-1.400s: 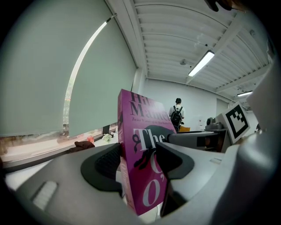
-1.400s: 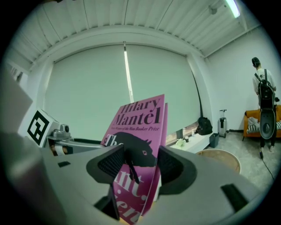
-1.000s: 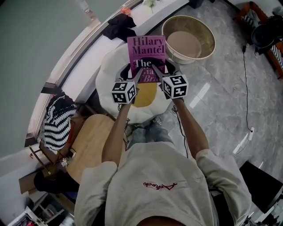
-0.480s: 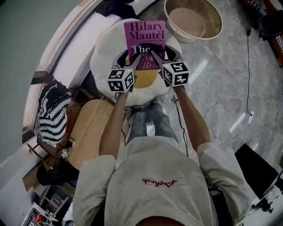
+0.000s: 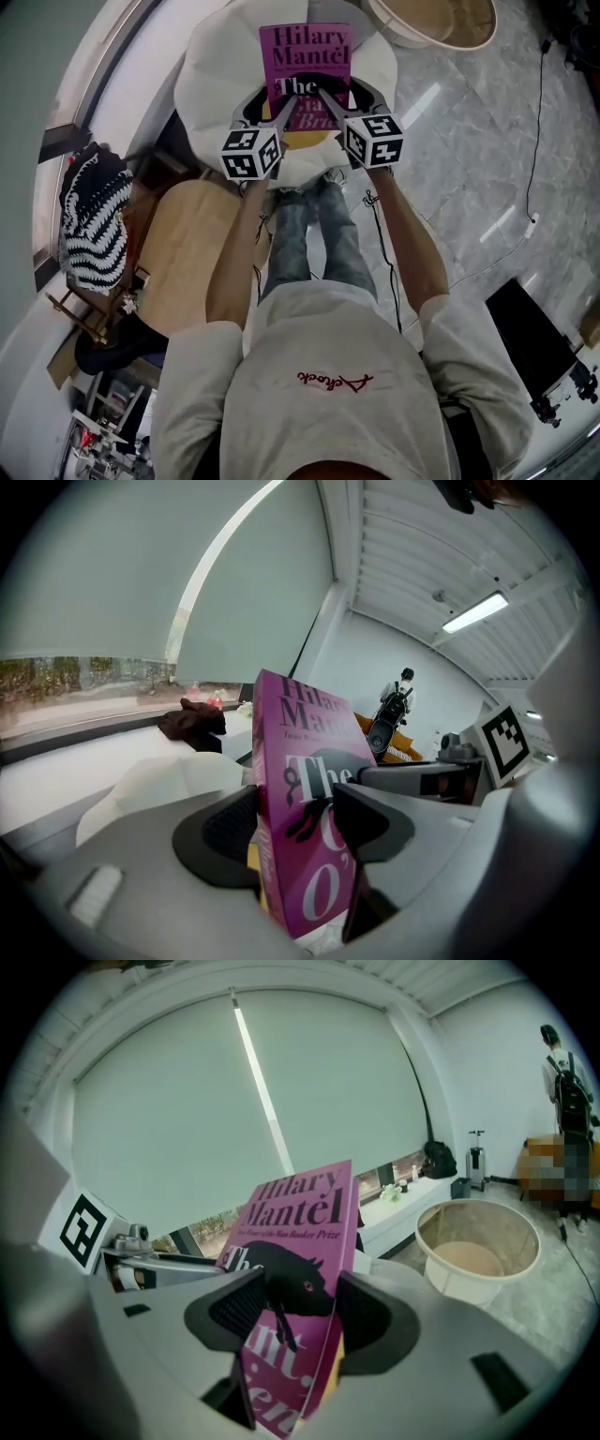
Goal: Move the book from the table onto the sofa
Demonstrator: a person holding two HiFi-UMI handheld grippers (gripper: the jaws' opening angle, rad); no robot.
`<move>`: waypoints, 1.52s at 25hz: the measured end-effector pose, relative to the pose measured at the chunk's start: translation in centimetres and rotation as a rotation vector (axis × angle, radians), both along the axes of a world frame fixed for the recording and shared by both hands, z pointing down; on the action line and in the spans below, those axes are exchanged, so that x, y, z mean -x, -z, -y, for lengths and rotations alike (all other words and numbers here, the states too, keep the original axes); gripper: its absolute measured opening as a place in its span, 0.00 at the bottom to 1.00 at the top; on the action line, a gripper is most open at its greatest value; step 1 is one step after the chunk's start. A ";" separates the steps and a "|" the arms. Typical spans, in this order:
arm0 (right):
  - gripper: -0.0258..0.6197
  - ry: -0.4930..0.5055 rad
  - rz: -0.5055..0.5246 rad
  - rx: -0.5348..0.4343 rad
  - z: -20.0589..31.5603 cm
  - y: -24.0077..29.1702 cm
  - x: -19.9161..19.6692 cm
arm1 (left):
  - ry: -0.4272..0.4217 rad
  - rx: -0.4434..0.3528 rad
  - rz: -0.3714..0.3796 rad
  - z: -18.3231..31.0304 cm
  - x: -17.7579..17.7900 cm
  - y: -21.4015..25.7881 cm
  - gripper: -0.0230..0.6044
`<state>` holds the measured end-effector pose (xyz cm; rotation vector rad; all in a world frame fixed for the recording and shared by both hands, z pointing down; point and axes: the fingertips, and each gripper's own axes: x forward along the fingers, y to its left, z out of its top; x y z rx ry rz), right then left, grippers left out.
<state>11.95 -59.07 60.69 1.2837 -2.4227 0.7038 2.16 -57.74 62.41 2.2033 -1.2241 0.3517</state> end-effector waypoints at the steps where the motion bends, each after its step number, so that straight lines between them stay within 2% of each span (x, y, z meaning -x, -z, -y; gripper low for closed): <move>1: 0.43 0.002 -0.001 0.014 -0.1 -0.9 0.1 | 0.004 0.013 -0.003 -0.2 0.1 -0.9 0.45; 20: 0.43 0.051 -0.028 0.242 -2.9 -17.3 1.8 | 0.071 0.232 -0.033 -3.8 1.6 -17.0 0.45; 38: 0.42 0.063 -0.028 0.309 -2.9 -28.4 1.2 | 0.093 0.296 -0.020 -4.0 1.1 -28.1 0.45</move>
